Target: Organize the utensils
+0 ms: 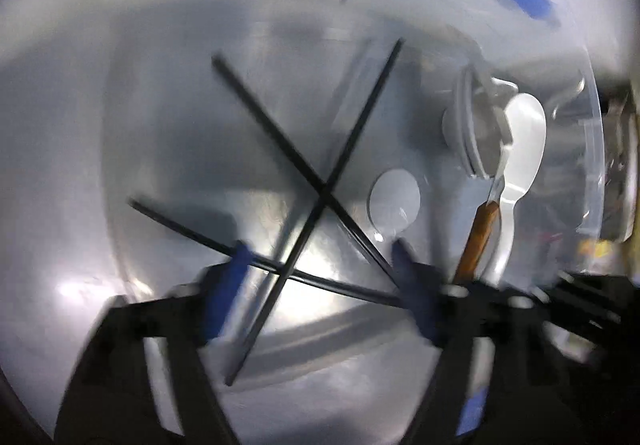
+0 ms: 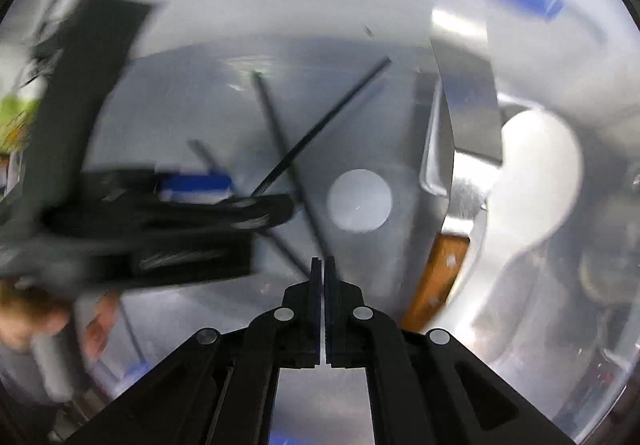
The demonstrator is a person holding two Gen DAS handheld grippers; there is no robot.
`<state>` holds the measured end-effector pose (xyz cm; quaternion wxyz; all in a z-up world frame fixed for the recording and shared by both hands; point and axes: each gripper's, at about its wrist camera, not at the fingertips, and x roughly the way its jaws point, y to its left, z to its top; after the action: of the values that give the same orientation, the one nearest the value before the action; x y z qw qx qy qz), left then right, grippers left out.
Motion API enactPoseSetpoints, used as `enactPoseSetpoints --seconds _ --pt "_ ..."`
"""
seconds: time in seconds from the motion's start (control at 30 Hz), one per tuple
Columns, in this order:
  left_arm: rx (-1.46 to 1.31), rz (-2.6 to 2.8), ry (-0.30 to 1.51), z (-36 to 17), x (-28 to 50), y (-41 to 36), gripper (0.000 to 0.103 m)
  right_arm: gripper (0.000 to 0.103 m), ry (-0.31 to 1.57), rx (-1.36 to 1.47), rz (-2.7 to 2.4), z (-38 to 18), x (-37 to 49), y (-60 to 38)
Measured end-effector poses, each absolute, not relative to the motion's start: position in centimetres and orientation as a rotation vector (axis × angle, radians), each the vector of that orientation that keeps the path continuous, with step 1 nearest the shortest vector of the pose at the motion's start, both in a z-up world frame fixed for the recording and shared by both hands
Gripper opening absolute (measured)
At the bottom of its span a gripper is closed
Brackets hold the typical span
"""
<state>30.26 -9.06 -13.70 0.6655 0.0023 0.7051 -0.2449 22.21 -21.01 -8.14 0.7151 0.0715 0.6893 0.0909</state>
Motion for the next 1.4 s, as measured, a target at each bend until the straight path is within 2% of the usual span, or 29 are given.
enactPoseSetpoints --seconds 0.07,0.2,0.23,0.3,0.33,0.37,0.43,0.53,0.7,0.73,0.8,1.0,1.1,1.23,1.4 --pt "0.033 -0.557 1.5 -11.0 29.4 -8.7 0.072 0.003 1.454 0.153 0.211 -5.0 19.7 -20.3" --pt "-0.096 -0.687 1.338 -3.3 26.5 -5.7 0.073 0.003 1.286 0.163 0.316 1.0 12.3 -17.6" --pt "-0.118 -0.713 1.27 -0.7 25.1 -3.7 0.074 0.007 1.255 0.158 0.35 2.0 10.5 -16.2" --pt "-0.172 -0.74 1.169 2.7 22.4 0.9 0.086 0.04 1.227 0.141 0.417 2.2 6.7 -12.9" --pt "-0.196 -0.738 1.141 3.3 21.6 2.9 0.089 0.064 1.232 0.121 0.433 1.5 5.5 -11.1" --pt "-0.226 -0.722 1.11 3.7 20.4 6.2 0.091 0.065 1.239 0.1 0.445 0.8 5.0 -9.6" --pt "-0.266 -0.659 1.085 3.3 18.3 12.0 0.091 0.065 1.304 0.048 0.48 -2.4 3.9 -5.1" --pt "-0.275 -0.477 1.127 -0.3 14.7 19.6 0.091 0.06 1.415 0.018 0.538 -7.5 2.5 0.4" --pt "-0.33 -0.274 1.285 -7.4 10.1 27.7 0.091 0.06 1.461 -0.092 0.524 -10.9 0.3 6.3" --pt "-0.349 -0.264 1.308 -8.6 9.5 28.3 0.091 0.056 1.467 -0.132 0.5 -11.6 0.1 7.3" --pt "-0.407 -0.268 1.342 -10.5 8.4 29.0 0.091 0.055 1.483 -0.193 0.454 -12.3 -0.2 8.9" --pt "-0.523 -0.343 1.368 -12.6 6.9 29.7 0.091 0.034 1.482 -0.268 0.382 -13.5 -0.4 11.1" --pt "-0.533 -0.384 1.38 -13.1 6.2 28.6 0.091 0.008 1.468 -0.285 0.366 -13.4 -0.4 11.0" --pt "-0.595 -0.442 1.417 -14.6 6.5 27.5 0.091 0.007 1.474 -0.158 0.371 -12.8 0.3 9.7" --pt "-0.742 -0.571 1.485 -16.2 5.9 26.0 0.091 0.007 1.522 0.224 0.479 -10.7 1.6 5.6"
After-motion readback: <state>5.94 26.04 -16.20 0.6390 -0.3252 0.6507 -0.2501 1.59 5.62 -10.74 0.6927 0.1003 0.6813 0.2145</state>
